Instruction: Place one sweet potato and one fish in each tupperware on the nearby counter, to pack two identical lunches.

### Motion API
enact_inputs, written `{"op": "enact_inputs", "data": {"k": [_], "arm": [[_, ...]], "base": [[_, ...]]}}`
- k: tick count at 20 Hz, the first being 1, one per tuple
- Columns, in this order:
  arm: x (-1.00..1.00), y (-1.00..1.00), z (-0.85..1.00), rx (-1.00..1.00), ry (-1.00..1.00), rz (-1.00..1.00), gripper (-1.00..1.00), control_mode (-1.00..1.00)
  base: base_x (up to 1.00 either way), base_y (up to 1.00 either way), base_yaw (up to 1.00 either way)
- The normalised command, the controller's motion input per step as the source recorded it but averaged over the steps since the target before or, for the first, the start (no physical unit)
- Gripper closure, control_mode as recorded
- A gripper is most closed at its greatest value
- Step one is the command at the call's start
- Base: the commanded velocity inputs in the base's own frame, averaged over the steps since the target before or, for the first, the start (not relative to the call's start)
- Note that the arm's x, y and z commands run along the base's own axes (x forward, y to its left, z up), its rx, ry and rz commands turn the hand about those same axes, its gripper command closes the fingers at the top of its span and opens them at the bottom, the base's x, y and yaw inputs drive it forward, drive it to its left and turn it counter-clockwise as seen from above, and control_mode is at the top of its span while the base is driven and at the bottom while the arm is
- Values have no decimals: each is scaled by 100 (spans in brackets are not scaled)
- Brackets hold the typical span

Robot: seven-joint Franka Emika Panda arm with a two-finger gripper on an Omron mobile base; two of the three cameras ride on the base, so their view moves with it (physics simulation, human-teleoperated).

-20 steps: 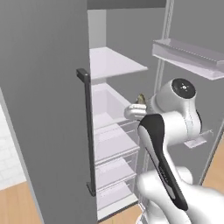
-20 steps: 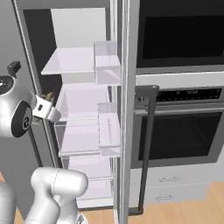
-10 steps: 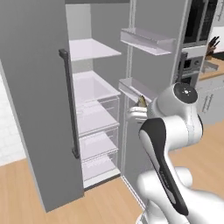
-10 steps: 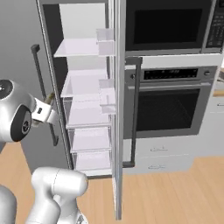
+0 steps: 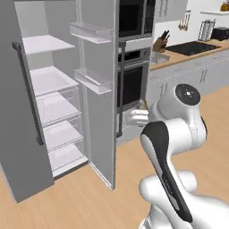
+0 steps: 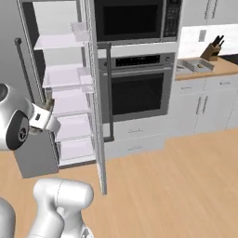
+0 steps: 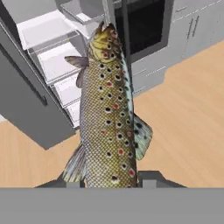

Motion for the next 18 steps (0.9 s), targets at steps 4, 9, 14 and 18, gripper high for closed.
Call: {"op": "enact_inputs", "data": {"k": [4, 9, 14, 18], "arm": [[0, 0, 0, 0, 0, 0, 100, 100], [0, 0, 0, 0, 0, 0, 100, 100], [0, 0, 0, 0, 0, 0, 100, 100], [0, 0, 0, 0, 0, 0, 100, 100]], "base": [[-13, -100, -56], [74, -92, -37], [100, -28, 1], [100, -6, 3]]}}
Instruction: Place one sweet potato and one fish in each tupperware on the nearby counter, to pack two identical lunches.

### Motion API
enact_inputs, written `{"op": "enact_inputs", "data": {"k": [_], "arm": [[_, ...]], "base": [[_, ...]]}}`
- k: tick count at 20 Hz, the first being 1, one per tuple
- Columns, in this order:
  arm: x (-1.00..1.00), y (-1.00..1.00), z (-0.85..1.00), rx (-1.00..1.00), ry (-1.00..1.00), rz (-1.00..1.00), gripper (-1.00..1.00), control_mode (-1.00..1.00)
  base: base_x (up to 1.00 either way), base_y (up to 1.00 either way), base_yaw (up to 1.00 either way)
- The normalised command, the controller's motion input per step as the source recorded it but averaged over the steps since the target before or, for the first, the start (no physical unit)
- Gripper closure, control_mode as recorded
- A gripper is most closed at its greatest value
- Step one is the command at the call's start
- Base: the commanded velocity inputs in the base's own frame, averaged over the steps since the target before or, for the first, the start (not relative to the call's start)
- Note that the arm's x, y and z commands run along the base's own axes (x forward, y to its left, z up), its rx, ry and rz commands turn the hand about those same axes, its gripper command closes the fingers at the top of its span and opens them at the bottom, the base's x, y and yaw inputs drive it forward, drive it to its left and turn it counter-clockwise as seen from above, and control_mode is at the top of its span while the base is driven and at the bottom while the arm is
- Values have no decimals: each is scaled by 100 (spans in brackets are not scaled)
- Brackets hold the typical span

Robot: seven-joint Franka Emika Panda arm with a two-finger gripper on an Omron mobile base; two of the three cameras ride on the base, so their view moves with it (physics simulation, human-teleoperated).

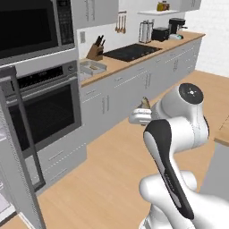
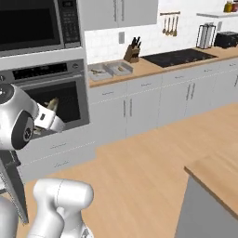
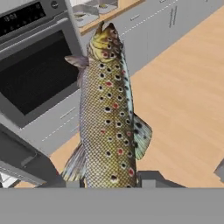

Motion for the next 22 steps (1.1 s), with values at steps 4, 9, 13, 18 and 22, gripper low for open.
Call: {"op": "enact_inputs", "data": {"k": [4, 9, 13, 18, 22], "arm": [[0, 0, 0, 0, 0, 0, 100, 100], [0, 0, 0, 0, 0, 0, 100, 100], [0, 0, 0, 0, 0, 0, 100, 100], [0, 0, 0, 0, 0, 0, 100, 100], [0, 0, 0, 0, 0, 0, 100, 100]], "base": [[100, 0, 5], [100, -18, 9], [100, -67, 0], [100, -59, 0], [100, -28, 3]]}}
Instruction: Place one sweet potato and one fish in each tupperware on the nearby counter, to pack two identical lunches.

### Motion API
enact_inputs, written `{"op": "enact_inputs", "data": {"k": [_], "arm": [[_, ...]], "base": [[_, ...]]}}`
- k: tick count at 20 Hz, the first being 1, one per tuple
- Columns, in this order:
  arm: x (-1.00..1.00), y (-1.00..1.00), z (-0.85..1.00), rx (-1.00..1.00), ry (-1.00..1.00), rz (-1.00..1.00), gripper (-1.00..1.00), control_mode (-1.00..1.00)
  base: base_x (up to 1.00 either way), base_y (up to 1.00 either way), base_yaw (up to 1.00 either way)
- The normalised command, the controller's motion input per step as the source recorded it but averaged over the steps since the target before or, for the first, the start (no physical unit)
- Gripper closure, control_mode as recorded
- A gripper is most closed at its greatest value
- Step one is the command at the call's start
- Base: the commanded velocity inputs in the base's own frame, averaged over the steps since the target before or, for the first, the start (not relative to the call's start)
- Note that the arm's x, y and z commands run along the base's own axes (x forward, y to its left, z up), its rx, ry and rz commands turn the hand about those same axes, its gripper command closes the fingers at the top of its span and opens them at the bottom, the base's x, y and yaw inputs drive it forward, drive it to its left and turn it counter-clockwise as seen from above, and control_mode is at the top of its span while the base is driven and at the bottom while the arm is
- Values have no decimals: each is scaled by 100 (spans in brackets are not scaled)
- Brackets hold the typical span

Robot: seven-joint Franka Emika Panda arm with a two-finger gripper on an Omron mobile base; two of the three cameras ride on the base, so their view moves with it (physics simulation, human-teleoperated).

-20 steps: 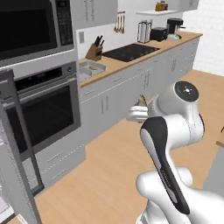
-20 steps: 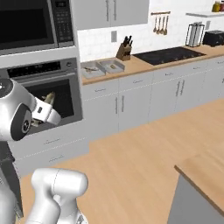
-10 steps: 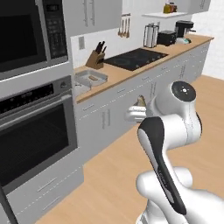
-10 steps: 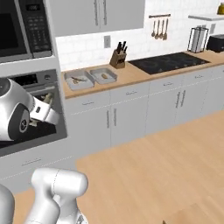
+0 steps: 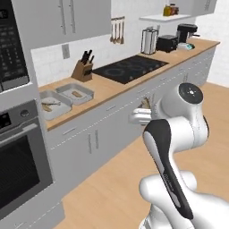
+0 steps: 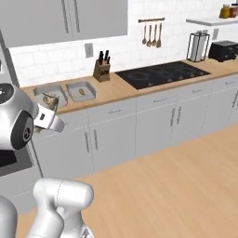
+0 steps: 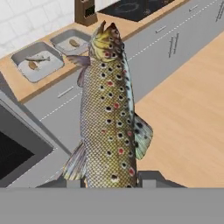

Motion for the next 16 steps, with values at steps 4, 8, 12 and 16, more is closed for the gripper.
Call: {"op": "enact_inputs", "data": {"k": [4, 8, 12, 16], "arm": [[0, 0, 0, 0, 0, 0, 100, 100], [0, 0, 0, 0, 0, 0, 100, 100], [0, 0, 0, 0, 0, 0, 100, 100], [0, 0, 0, 0, 0, 0, 100, 100]], "base": [[100, -15, 6], [100, -16, 15], [100, -25, 39], [100, -27, 45]]}}
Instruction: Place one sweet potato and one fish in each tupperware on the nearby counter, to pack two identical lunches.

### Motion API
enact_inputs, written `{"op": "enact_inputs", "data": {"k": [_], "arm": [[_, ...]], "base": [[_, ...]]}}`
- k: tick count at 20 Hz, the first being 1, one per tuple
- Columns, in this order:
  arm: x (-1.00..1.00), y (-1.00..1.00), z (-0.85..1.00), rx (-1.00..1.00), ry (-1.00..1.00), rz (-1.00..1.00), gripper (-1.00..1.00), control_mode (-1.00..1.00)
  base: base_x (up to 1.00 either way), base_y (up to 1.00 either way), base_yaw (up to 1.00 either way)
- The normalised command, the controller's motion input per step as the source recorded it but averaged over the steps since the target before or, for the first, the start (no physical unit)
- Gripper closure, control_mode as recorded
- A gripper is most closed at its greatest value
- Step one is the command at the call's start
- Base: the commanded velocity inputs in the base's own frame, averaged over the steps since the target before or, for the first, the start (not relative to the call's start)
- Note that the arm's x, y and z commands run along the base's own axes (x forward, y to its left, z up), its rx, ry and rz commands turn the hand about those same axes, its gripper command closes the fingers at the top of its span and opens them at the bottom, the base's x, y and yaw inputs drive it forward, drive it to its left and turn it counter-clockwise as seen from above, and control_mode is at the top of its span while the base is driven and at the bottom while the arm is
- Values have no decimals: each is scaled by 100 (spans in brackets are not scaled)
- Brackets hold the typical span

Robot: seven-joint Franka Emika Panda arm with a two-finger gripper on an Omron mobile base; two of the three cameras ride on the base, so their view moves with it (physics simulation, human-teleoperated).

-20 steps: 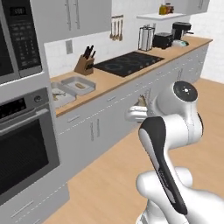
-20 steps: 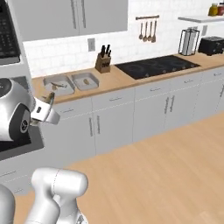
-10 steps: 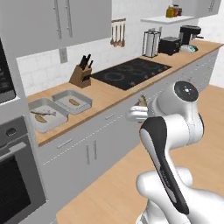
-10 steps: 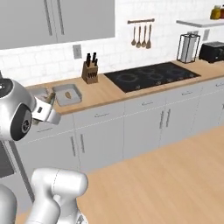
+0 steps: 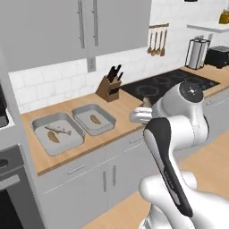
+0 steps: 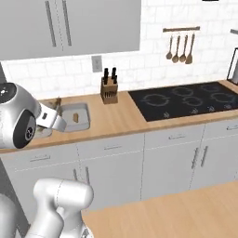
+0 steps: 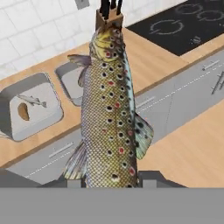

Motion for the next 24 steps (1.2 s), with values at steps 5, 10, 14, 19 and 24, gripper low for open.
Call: {"op": "enact_inputs", "data": {"k": [5, 10, 14, 19, 24], "arm": [[0, 0, 0, 0, 0, 0, 100, 100], [0, 0, 0, 0, 0, 0, 100, 100], [97, 13, -75, 0, 5, 9, 100, -100], [100, 49, -67, 0, 7, 3, 100, -100], [100, 48, -8, 0, 11, 0, 100, -100]], "base": [[91, -8, 25], [38, -3, 10], [0, 0, 0], [0, 0, 0], [0, 0, 0]]}}
